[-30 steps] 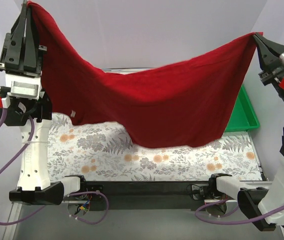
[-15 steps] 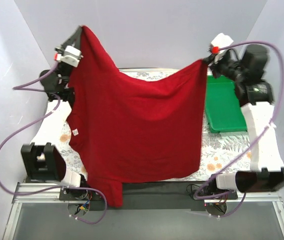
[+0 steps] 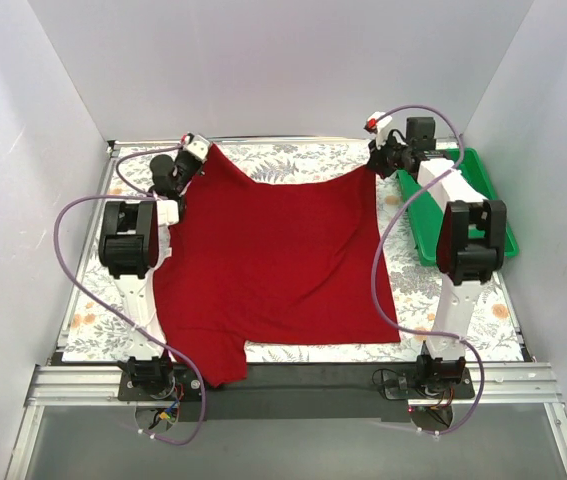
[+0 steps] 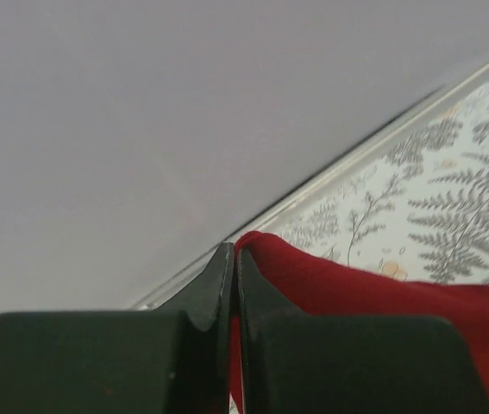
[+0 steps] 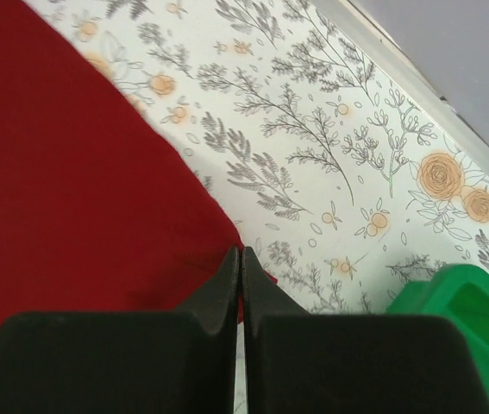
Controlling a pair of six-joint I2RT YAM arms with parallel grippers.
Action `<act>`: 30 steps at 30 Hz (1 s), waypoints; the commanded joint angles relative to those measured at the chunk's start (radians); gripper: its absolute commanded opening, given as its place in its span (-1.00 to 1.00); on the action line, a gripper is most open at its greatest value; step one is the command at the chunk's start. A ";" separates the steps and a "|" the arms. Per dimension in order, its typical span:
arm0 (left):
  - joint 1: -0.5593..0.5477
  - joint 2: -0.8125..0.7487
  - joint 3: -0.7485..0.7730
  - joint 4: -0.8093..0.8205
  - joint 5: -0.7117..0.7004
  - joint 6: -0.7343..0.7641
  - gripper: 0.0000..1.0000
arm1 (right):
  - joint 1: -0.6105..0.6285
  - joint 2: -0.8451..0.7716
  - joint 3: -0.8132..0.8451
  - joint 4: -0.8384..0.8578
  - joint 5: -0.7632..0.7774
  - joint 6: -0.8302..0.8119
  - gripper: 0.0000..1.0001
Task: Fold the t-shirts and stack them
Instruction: Flatten the tshirt out, then fold the tshirt
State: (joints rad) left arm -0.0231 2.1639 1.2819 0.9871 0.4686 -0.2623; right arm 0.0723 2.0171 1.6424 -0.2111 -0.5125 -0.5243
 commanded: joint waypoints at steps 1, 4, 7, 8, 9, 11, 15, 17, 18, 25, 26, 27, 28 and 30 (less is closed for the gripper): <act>-0.003 0.013 0.106 0.002 -0.041 0.080 -1.00 | -0.005 0.077 0.138 0.082 0.047 0.036 -0.97; -0.003 0.060 0.138 -0.022 -0.059 0.109 -1.00 | -0.005 0.161 0.214 0.084 0.115 0.059 -0.97; -0.003 0.074 0.155 -0.030 -0.054 0.138 -1.00 | -0.006 0.178 0.252 0.095 0.190 0.070 -0.97; 0.000 0.074 0.160 -0.034 -0.053 0.146 -1.00 | -0.006 0.177 0.249 0.110 0.199 0.072 -0.97; 0.002 0.076 0.166 -0.041 -0.053 0.152 -1.00 | -0.009 0.175 0.250 0.113 0.207 0.072 -0.97; 0.008 0.073 0.178 -0.045 -0.051 0.172 -1.00 | -0.011 0.169 0.254 0.113 0.218 0.067 -0.97; 0.015 0.054 0.188 -0.062 -0.027 0.202 -1.00 | -0.016 0.155 0.238 0.116 0.226 0.061 -0.97; 0.020 0.037 0.175 -0.065 -0.012 0.213 -1.00 | -0.023 0.146 0.234 0.118 0.226 0.061 -0.97; 0.022 0.031 0.171 -0.062 -0.005 0.215 -1.00 | -0.026 0.143 0.231 0.119 0.226 0.060 -0.97; 0.054 -0.038 0.129 -0.047 0.071 0.213 -1.00 | -0.058 0.085 0.179 0.121 0.093 0.040 -0.97; 0.057 -0.044 0.125 -0.048 0.099 0.215 -1.00 | -0.060 0.074 0.148 0.121 0.060 0.029 -0.97; 0.058 -0.059 0.120 -0.048 0.111 0.216 -1.00 | -0.060 0.063 0.134 0.122 0.042 0.023 -0.97; 0.060 -0.065 0.108 -0.048 0.123 0.216 -1.00 | -0.060 0.049 0.122 0.122 0.001 0.012 -0.97; 0.063 -0.085 0.091 -0.051 0.142 0.222 -1.00 | -0.062 0.034 0.090 0.122 -0.021 0.001 -0.97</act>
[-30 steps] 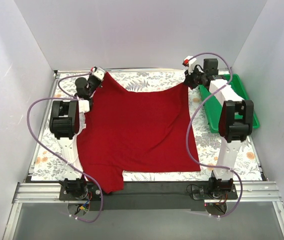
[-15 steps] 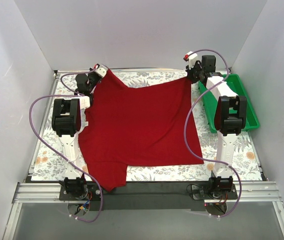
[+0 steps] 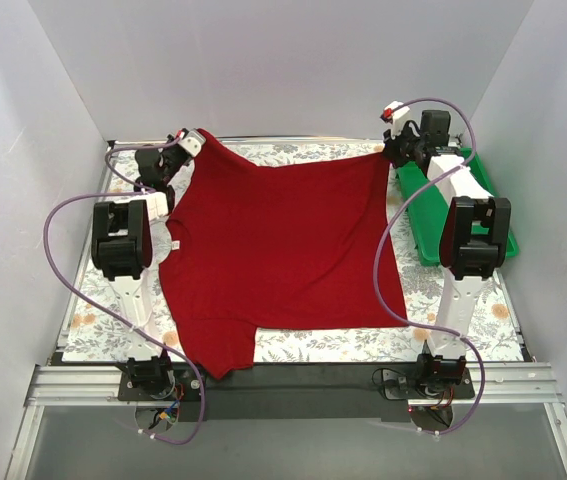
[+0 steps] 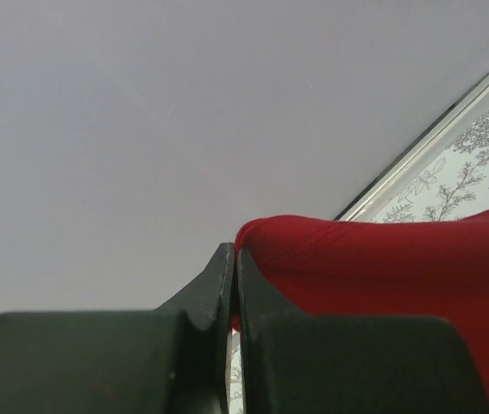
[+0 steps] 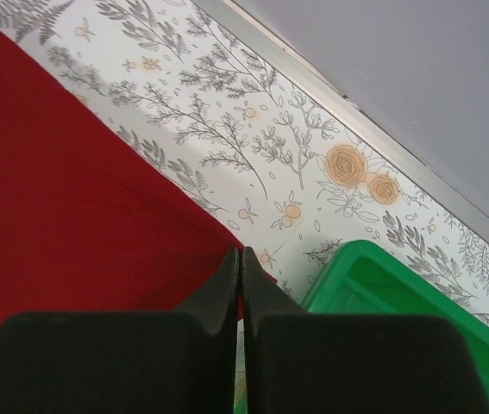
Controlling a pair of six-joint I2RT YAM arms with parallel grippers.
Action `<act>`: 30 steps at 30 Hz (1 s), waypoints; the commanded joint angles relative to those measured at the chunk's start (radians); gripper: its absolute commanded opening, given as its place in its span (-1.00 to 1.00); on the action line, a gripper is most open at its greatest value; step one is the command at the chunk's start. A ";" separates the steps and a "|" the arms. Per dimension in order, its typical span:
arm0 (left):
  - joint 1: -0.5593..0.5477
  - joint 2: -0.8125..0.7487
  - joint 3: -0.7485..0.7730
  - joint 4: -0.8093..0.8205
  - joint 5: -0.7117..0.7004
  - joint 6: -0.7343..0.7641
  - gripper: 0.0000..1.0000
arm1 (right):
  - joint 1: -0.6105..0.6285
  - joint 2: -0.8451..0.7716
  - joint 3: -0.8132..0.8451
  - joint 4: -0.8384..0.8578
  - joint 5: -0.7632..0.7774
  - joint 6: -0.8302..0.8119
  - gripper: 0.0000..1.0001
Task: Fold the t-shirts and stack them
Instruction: Fold the tshirt
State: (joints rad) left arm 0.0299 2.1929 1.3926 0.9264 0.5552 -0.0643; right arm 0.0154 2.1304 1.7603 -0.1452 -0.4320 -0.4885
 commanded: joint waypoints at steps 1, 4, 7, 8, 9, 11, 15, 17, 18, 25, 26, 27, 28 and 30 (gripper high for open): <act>0.010 -0.120 -0.036 0.008 0.060 0.030 -1.00 | -0.003 -0.092 -0.039 0.056 -0.125 -0.041 -0.97; 0.022 -0.156 -0.085 0.008 0.090 0.037 -1.00 | -0.006 -0.122 -0.079 0.056 -0.163 -0.058 -0.97; 0.028 -0.191 -0.133 -0.003 0.129 0.043 -1.00 | -0.005 -0.148 -0.117 0.056 -0.197 -0.071 -0.97; 0.027 -0.199 -0.147 -0.004 0.135 0.046 -1.00 | -0.005 -0.155 -0.130 0.056 -0.205 -0.076 -0.97; 0.028 -0.208 -0.156 -0.015 0.155 0.050 -1.00 | -0.006 -0.161 -0.149 0.056 -0.212 -0.081 -0.97; 0.028 -0.234 -0.194 -0.026 0.167 0.060 -1.00 | -0.005 -0.178 -0.169 0.056 -0.231 -0.085 -0.97; 0.028 -0.271 -0.259 -0.009 0.169 0.060 -1.00 | -0.024 -0.216 -0.225 0.056 -0.254 -0.099 -0.97; 0.028 -0.294 -0.274 -0.006 0.163 0.060 -1.00 | -0.043 -0.228 -0.242 0.056 -0.263 -0.102 -0.97; 0.027 -0.301 -0.286 -0.011 0.161 0.060 -1.00 | -0.048 -0.242 -0.251 0.058 -0.269 -0.105 -0.97; 0.028 -0.369 -0.362 0.000 0.147 0.058 -1.00 | -0.077 -0.291 -0.320 0.053 -0.310 -0.124 -0.97; 0.028 -0.378 -0.374 0.000 0.140 0.057 -1.00 | -0.078 -0.294 -0.337 0.052 -0.316 -0.133 -0.97; 0.028 -0.386 -0.389 0.009 0.140 0.054 -1.00 | -0.078 -0.296 -0.343 0.047 -0.323 -0.136 -0.97; 0.027 -0.401 -0.403 0.014 0.138 0.047 -1.00 | -0.080 -0.302 -0.349 0.045 -0.333 -0.139 -0.97; 0.028 -0.418 -0.443 0.035 0.126 0.038 -1.00 | -0.080 -0.305 -0.364 0.038 -0.341 -0.147 -0.97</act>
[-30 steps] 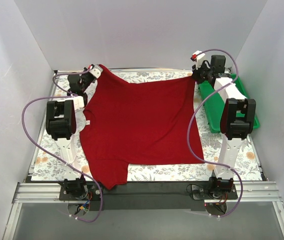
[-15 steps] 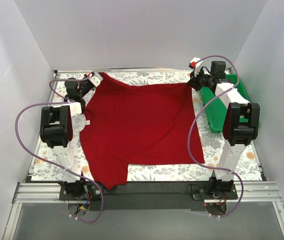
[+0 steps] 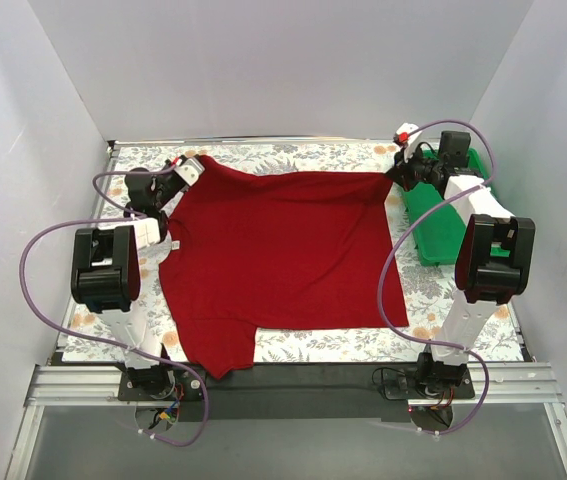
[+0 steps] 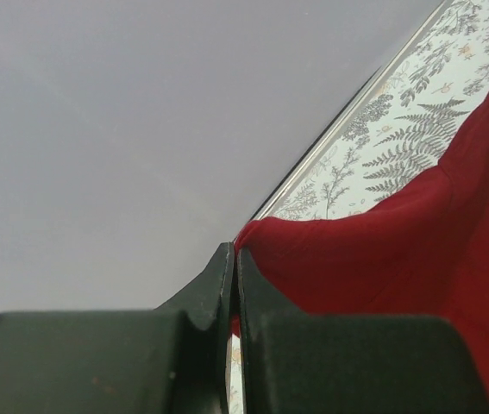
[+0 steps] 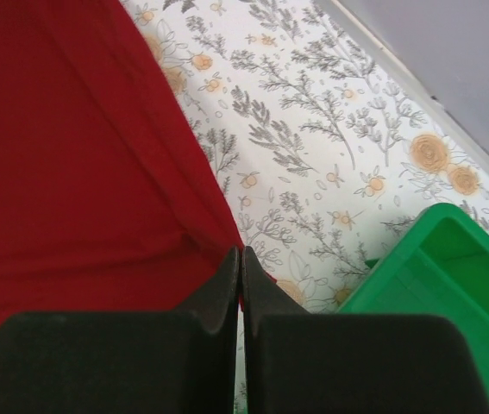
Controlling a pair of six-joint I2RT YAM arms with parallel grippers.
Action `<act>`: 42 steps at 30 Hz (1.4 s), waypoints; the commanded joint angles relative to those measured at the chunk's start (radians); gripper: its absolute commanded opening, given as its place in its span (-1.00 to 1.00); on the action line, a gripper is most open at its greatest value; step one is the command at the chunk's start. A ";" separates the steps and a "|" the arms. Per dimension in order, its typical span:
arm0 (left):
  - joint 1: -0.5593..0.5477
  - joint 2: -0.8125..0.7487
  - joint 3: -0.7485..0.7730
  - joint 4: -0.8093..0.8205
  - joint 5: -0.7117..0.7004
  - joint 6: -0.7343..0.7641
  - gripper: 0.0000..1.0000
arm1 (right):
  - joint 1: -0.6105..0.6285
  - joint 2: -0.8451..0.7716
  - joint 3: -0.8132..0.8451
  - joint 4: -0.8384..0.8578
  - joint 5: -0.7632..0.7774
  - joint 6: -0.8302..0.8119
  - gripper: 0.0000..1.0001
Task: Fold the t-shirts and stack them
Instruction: Fold the tshirt
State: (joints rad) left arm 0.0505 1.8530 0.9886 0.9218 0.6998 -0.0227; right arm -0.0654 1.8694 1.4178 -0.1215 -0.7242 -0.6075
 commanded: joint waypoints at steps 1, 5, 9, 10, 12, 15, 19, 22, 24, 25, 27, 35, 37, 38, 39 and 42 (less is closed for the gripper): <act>0.008 -0.093 -0.051 0.046 -0.022 -0.011 -1.00 | -0.001 -0.046 -0.028 0.010 -0.052 -0.031 -0.97; 0.008 -0.136 -0.126 0.060 -0.043 -0.019 -1.00 | -0.005 -0.056 -0.052 -0.003 -0.063 -0.047 -0.97; 0.006 -0.175 -0.183 0.089 -0.062 -0.037 -1.00 | -0.007 -0.062 -0.071 -0.010 -0.063 -0.057 -0.97; 0.006 -0.184 -0.191 0.092 -0.065 -0.040 -1.00 | -0.007 -0.065 -0.075 -0.010 -0.063 -0.057 -0.97; 0.008 -0.205 -0.214 0.094 -0.068 -0.046 -1.00 | -0.008 -0.065 -0.080 -0.013 -0.061 -0.058 -0.97; 0.006 -0.230 -0.235 0.098 -0.077 -0.051 -1.00 | -0.013 -0.067 -0.085 -0.015 -0.058 -0.060 -0.97; 0.008 -0.267 -0.278 0.098 -0.082 -0.066 -1.00 | -0.017 -0.072 -0.091 -0.018 -0.050 -0.060 -0.97; 0.008 -0.300 -0.307 0.098 -0.082 -0.083 -1.00 | -0.019 -0.075 -0.094 -0.020 -0.041 -0.060 -0.97; 0.008 -0.319 -0.323 0.094 -0.080 -0.088 -1.00 | -0.020 -0.076 -0.095 -0.021 -0.040 -0.060 -0.97; 0.006 -0.327 -0.330 0.089 -0.082 -0.088 -1.00 | -0.020 -0.076 -0.095 -0.021 -0.040 -0.061 -0.97; 0.006 -0.347 -0.352 0.078 -0.086 -0.086 -1.00 | -0.022 -0.079 -0.102 -0.023 -0.043 -0.066 -0.97; -0.004 -0.394 -0.395 0.054 -0.094 -0.086 -1.00 | -0.025 -0.087 -0.125 -0.033 -0.047 -0.095 -0.97; -0.006 -0.408 -0.407 0.049 -0.097 -0.086 -1.00 | -0.025 -0.087 -0.129 -0.035 -0.044 -0.100 -0.97; -0.008 -0.410 -0.410 0.045 -0.098 -0.086 -1.00 | -0.025 -0.085 -0.131 -0.036 -0.044 -0.103 -0.97; -0.008 -0.417 -0.413 0.042 -0.098 -0.086 -1.00 | -0.027 -0.085 -0.134 -0.038 -0.041 -0.104 -0.97; -0.015 -0.423 -0.419 0.026 -0.102 -0.082 -1.00 | -0.027 -0.082 -0.134 -0.041 -0.034 -0.107 -0.97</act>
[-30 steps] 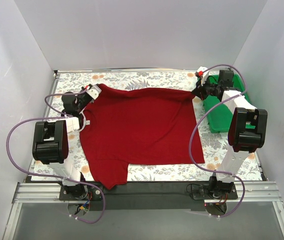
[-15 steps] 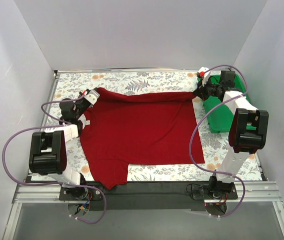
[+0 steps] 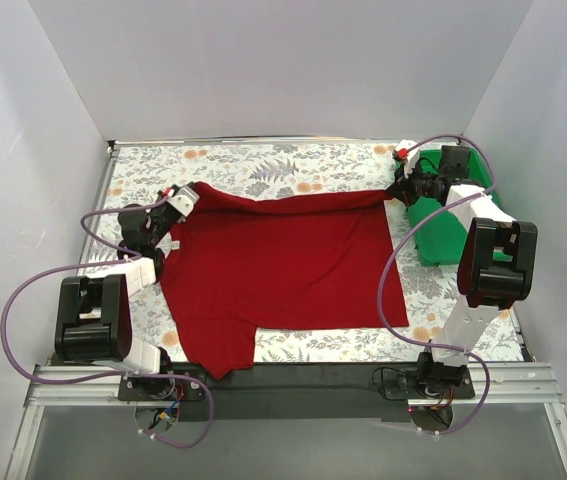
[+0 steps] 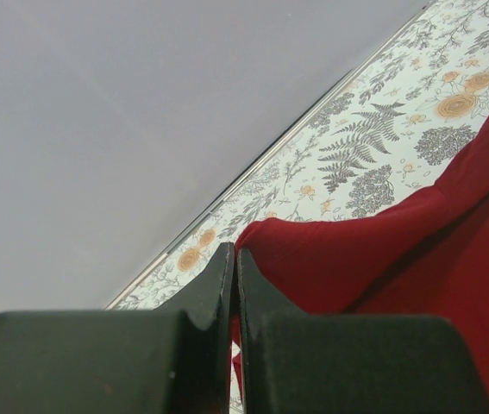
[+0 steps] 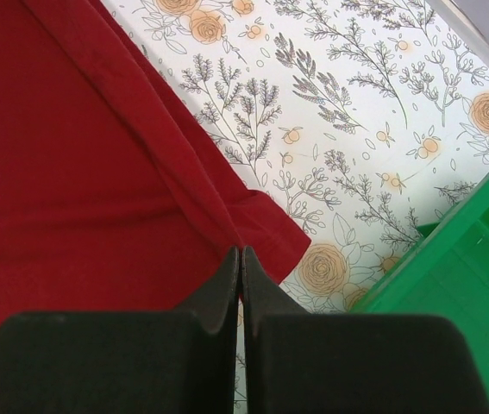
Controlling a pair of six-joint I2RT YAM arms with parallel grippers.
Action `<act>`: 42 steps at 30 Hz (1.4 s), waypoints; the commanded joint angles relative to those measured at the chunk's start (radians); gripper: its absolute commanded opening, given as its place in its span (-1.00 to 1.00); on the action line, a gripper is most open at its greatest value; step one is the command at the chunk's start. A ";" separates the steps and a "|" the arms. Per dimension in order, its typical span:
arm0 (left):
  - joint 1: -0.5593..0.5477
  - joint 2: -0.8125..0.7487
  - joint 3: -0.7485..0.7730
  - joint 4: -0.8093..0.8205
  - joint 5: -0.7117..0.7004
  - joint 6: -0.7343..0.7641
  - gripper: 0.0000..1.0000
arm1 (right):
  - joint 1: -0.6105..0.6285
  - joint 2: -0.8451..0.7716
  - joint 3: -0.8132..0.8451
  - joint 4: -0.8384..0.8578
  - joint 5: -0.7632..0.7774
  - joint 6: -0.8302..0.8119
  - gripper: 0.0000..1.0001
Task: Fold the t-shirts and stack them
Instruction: Fold the tshirt
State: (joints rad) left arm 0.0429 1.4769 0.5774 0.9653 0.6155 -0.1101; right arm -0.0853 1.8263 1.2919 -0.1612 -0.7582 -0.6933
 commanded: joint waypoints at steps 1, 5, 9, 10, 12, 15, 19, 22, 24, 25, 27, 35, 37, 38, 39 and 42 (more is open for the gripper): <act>-0.008 -0.050 -0.011 -0.020 -0.019 0.010 -1.00 | -0.008 -0.041 -0.008 -0.003 0.000 -0.023 -0.97; -0.011 -0.058 -0.025 -0.028 -0.025 0.012 -1.00 | -0.007 -0.038 -0.011 -0.012 0.007 -0.035 -0.97; -0.015 -0.055 -0.039 -0.030 -0.030 0.013 -1.00 | -0.008 -0.027 -0.013 -0.027 0.017 -0.055 -0.97; -0.018 -0.055 -0.039 -0.031 -0.033 0.015 -1.00 | -0.007 -0.024 -0.011 -0.032 0.022 -0.057 -0.97; -0.021 -0.053 -0.045 -0.033 -0.034 0.015 -1.00 | -0.007 -0.012 -0.005 -0.040 0.028 -0.060 -0.97; -0.026 -0.050 -0.051 -0.039 -0.036 0.021 -1.00 | -0.008 0.007 0.012 -0.054 0.033 -0.066 -0.97; -0.031 -0.058 -0.063 -0.040 -0.042 0.023 -1.00 | -0.007 0.016 0.020 -0.058 0.042 -0.069 -0.97; -0.029 -0.072 -0.077 -0.039 -0.046 0.021 -1.00 | -0.008 0.019 0.020 -0.060 0.049 -0.071 -0.97; -0.029 -0.082 -0.083 -0.037 -0.049 0.020 -1.00 | -0.008 0.019 0.021 -0.060 0.054 -0.069 -0.97; -0.029 -0.092 -0.089 -0.040 -0.048 0.018 -1.00 | -0.007 0.019 0.021 -0.060 0.057 -0.071 -0.97; -0.029 -0.099 -0.094 -0.049 -0.051 0.023 -1.00 | -0.008 0.019 0.021 -0.061 0.060 -0.074 -0.97; -0.064 -0.119 -0.111 -0.068 -0.062 0.032 -1.00 | -0.007 0.025 0.018 -0.077 0.065 -0.097 -0.97; -0.067 -0.125 -0.114 -0.074 -0.063 0.035 -1.00 | -0.007 0.028 0.017 -0.080 0.066 -0.103 -0.97; -0.070 -0.127 -0.114 -0.083 -0.063 0.036 -1.00 | -0.008 0.031 0.017 -0.086 0.066 -0.106 -0.97; -0.074 -0.130 -0.122 -0.091 -0.063 0.039 -1.00 | -0.008 0.031 0.015 -0.090 0.066 -0.109 -0.97; -0.077 -0.132 -0.129 -0.093 -0.063 0.043 -1.00 | -0.008 0.033 0.014 -0.100 0.063 -0.115 -0.97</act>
State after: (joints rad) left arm -0.0277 1.3838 0.4641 0.8879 0.5636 -0.0853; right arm -0.0860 1.8561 1.2839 -0.2413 -0.6926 -0.7849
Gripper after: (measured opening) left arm 0.020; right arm 0.019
